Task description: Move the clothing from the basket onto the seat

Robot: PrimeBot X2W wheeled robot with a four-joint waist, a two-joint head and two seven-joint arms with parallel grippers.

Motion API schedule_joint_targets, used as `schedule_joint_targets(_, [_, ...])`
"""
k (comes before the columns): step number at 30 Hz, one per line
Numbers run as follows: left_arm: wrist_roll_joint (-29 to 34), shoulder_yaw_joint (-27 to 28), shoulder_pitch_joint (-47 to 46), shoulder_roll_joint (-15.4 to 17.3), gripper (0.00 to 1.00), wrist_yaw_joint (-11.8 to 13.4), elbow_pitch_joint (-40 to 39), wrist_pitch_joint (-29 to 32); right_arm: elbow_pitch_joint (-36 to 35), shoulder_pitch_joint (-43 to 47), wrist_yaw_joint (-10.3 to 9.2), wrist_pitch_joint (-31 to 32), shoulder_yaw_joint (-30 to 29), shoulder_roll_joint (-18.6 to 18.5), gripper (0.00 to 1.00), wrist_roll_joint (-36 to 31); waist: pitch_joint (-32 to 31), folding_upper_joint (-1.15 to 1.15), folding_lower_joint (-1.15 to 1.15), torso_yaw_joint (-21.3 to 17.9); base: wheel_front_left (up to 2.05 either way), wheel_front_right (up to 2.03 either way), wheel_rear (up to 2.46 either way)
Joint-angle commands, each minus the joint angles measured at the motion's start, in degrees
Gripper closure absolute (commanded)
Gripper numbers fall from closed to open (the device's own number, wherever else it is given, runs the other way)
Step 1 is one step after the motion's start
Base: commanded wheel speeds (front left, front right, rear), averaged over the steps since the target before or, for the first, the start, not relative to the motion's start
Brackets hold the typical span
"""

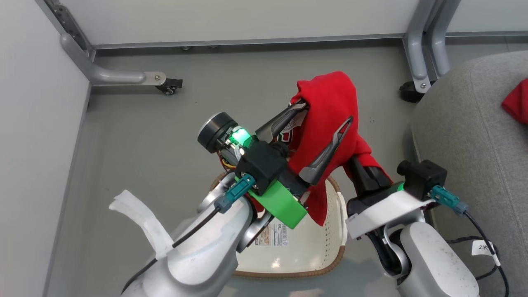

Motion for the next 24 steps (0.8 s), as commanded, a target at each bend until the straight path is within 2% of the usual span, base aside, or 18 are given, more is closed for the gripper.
schedule_joint_targets(1, [0.69, 0.09, 1.03, -0.01, 0.0, -0.2, 0.52, -0.2, -0.43, 0.37, -0.04, -0.06, -0.64, -0.2, 1.0, -0.23, -0.01, 0.0, 0.0, -0.21, 0.0, 0.0, 0.0])
schedule_joint_targets(7, [1.1, 0.69, 1.81, 0.31, 0.0, -0.54, 1.7, -0.21, -1.89, -0.91, -0.04, -0.06, -3.1, -0.19, 1.0, -1.11, 0.91, 0.0, 0.0, -1.68, 0.0, 0.0, 0.0])
schedule_joint_targets(24, [1.87, 0.98, 3.53, 1.04, 0.0, -1.11, 3.11, -0.2, -8.3, -3.31, -0.04, -0.06, -17.9, -0.23, 1.0, -5.4, 1.61, 0.0, 0.0, -5.36, 0.0, 0.0, 0.0])
